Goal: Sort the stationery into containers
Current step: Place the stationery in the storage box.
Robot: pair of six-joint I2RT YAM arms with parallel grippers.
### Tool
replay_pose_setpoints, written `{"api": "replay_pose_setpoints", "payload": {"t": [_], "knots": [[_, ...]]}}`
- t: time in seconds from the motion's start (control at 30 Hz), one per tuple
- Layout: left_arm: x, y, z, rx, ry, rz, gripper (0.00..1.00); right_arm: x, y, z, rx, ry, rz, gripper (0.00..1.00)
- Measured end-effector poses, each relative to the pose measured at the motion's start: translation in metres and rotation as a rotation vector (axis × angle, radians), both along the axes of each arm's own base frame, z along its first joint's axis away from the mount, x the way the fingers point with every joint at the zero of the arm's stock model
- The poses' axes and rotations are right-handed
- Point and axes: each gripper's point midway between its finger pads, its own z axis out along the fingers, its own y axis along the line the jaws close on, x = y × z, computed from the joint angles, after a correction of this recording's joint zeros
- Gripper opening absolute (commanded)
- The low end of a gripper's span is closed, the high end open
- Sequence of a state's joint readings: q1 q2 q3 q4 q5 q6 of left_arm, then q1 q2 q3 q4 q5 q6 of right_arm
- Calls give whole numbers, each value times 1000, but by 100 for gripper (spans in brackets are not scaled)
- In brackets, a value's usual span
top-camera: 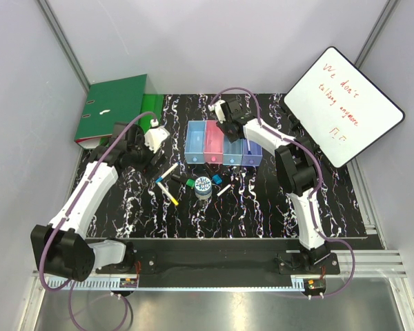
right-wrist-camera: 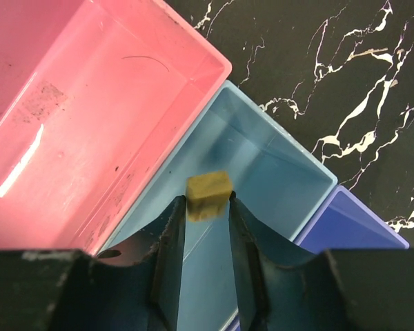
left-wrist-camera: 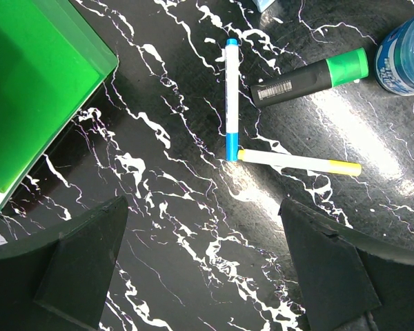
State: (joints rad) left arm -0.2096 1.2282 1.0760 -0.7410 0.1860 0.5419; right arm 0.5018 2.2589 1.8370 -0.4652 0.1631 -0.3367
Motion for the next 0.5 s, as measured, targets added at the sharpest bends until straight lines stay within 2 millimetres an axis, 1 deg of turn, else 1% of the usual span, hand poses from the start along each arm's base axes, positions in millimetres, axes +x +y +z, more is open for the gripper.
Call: {"api": "replay_pose_setpoints", "payload": {"t": [0.03,0.1,0.43,0.5], "knots": [[0,0,1,0,-2,0,99,0,0,0,1,-1,0,39],[1,0,2,-1,-4,0,99,1,0,1,2,-4,0,45],[1,0,2,-1,-5,0,99,2,1,2,1,-8,3,40],[1,0,2,-1,-5,0,99,1,0,5,3,-12,3,39]]}}
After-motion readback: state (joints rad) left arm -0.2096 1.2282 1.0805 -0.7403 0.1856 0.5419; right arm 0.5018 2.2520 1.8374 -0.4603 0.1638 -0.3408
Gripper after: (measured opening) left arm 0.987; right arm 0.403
